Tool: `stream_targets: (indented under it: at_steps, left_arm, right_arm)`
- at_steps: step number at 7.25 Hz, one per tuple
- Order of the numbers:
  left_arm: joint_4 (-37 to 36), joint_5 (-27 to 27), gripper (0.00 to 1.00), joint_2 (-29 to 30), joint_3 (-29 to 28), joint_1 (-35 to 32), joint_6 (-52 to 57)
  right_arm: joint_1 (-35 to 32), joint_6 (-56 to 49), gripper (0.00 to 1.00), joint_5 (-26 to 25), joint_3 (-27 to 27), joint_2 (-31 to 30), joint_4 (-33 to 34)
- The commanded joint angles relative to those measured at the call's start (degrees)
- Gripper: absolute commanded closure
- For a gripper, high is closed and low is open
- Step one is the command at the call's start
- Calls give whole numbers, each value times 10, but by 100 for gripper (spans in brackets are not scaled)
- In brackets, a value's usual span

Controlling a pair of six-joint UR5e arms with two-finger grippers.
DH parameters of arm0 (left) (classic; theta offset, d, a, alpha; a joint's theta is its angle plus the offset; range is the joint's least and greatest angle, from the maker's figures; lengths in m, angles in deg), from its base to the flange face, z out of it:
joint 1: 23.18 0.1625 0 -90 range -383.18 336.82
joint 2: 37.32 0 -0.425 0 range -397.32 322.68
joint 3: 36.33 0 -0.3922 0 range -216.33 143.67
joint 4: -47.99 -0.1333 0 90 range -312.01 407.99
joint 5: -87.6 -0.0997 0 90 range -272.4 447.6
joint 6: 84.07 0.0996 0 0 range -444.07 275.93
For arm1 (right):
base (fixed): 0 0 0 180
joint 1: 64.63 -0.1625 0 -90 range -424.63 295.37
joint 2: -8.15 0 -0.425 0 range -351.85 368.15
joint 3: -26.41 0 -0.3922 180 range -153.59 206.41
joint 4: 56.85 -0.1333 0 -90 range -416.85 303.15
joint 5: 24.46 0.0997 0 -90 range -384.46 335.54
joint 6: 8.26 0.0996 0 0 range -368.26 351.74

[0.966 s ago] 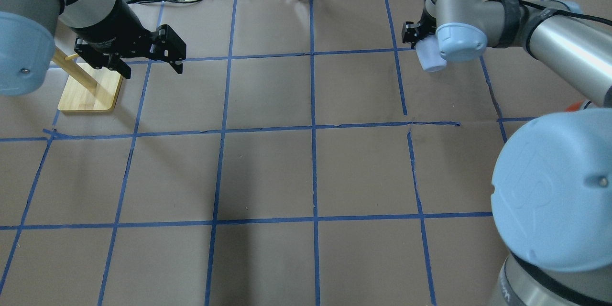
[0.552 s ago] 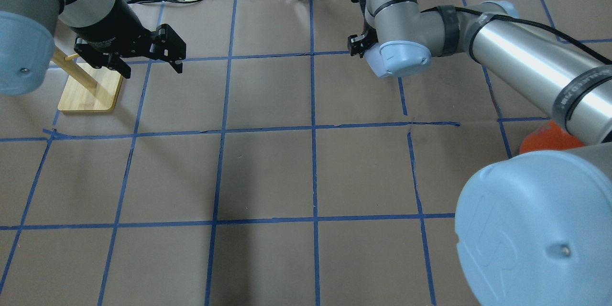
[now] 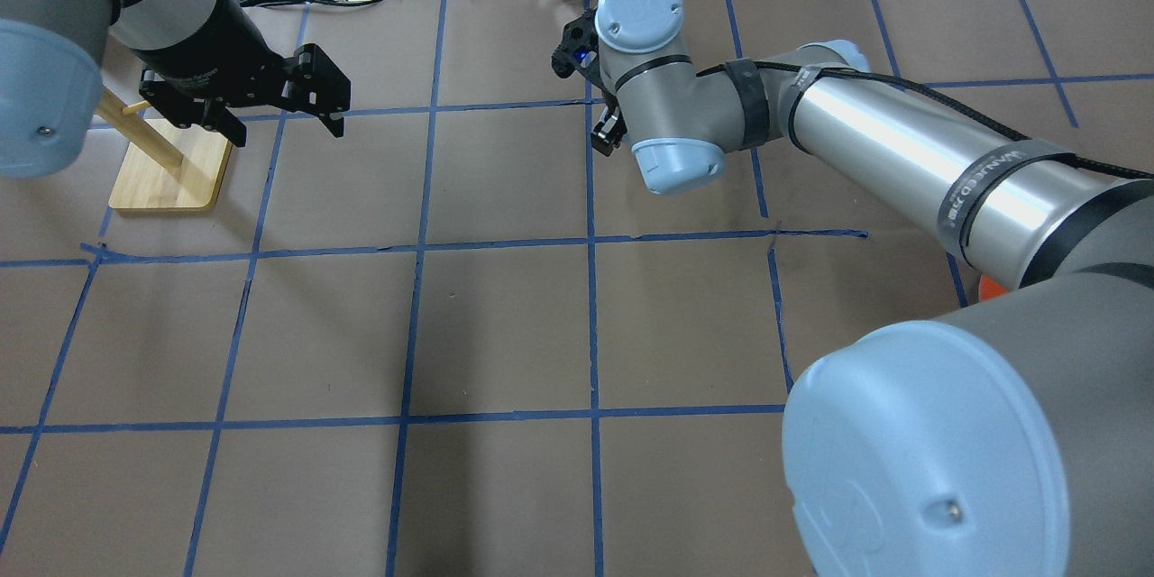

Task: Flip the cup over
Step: 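Carry the cup with the right gripper toward the left arm's side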

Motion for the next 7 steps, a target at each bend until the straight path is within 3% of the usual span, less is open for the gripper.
stream_targets:
  at_steps: [1,4,7]
  left_arm:
    - [1,0,0,0,0,0,0]
    - [1,0,0,-1,1,0,0]
    - [1,0,0,-1,0,0,0]
  right_arm:
    - [-59,-185,70,50,-2,10,8]
    - [-77,-260,70,100,2,16,8]
    - [-95,-262,68,103,5,27,2]
